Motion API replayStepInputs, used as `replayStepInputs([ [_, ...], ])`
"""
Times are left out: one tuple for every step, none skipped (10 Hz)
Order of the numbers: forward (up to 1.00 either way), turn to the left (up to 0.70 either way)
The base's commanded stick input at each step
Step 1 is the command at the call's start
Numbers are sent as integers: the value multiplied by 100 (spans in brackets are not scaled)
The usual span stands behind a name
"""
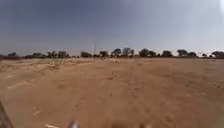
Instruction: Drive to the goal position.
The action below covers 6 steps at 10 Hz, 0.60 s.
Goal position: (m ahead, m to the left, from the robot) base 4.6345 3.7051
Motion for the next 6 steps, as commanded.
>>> replayStepInputs([
  [50, 0],
  [50, 0],
  [50, 0],
  [50, 0],
  [50, 0],
  [50, 0],
])
